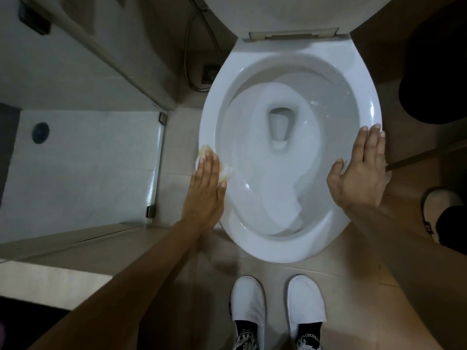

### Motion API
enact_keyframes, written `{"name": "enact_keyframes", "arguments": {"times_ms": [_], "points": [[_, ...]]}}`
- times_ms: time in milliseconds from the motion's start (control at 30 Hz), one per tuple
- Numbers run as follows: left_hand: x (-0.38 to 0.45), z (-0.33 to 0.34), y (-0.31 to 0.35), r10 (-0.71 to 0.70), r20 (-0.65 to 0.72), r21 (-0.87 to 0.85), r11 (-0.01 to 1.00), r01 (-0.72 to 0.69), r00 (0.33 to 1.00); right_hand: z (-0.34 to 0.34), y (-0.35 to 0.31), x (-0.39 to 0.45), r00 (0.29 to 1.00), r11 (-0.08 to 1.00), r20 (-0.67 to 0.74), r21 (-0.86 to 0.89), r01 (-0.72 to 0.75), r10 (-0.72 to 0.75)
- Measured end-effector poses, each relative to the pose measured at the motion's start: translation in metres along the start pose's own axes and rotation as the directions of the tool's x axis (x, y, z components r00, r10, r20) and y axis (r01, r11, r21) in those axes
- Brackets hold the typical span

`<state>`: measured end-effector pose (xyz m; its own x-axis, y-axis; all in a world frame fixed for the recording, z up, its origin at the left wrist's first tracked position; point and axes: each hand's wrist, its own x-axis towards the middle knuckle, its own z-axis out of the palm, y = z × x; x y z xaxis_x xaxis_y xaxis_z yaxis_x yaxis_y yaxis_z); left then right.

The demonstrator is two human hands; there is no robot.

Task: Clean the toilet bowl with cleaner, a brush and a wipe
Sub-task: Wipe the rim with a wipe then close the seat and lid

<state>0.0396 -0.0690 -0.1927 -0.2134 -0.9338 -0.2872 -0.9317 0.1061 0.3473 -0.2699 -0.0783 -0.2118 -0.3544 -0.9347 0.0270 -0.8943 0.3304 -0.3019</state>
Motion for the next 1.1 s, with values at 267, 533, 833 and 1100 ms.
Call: {"name": "enact_keyframes", "arguments": {"times_ms": [267, 533, 833, 1100], "points": [[0.059, -0.016, -0.007, -0.019, -0.052, 0.03, 0.999, 0.02, 0.998, -0.002, -0.002, -0.001, 1.0, 1.0, 0.014, 0.001, -0.018, 0.018], [0.147, -0.047, -0.01, 0.046, -0.063, 0.051, 0.998, -0.043, 0.997, -0.003, -0.003, 0.0, 0.999, 1.0, 0.029, -0.001, -0.024, 0.024], [0.189, -0.055, 0.004, 0.052, -0.075, 0.136, 0.99, -0.042, 0.996, -0.004, -0.003, 0.0, 0.999, 1.0, 0.028, 0.007, -0.03, 0.029], [0.189, -0.054, 0.007, -0.021, -0.115, 0.139, 0.99, 0.037, 0.993, -0.004, -0.003, 0.002, 0.999, 1.0, 0.026, 0.016, -0.02, 0.02]]}}
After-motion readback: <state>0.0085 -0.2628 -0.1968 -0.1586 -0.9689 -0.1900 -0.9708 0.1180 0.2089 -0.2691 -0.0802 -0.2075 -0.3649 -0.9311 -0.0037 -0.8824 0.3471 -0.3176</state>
